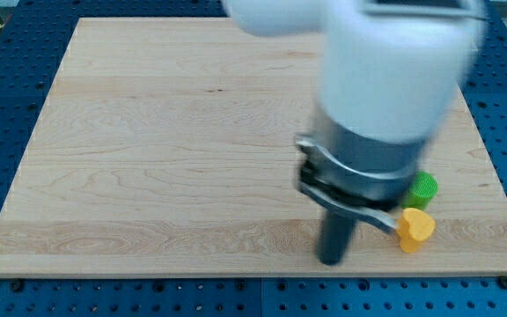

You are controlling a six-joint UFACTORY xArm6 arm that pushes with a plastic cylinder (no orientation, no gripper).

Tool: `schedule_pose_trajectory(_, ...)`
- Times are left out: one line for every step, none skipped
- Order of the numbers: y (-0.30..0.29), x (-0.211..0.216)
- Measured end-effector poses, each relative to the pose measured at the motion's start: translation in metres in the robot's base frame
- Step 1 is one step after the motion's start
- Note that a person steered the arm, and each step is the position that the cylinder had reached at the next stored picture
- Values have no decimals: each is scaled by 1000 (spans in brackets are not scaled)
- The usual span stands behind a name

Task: Move the yellow heart slightly left and up

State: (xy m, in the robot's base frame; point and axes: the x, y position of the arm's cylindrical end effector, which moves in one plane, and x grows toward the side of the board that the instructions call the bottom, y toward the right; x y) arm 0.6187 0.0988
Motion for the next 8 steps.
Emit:
schedule_pose_trajectory(18,0)
schedule_pose_trajectory(47,0)
schedule_pose_trajectory(53,0)
schedule_pose_trajectory(54,0)
schedule_pose_trajectory(63,0)
schedule_pose_trajectory(74,-1)
schedule_pose_trajectory(74,-1)
schedule_pose_trajectory(100,-2)
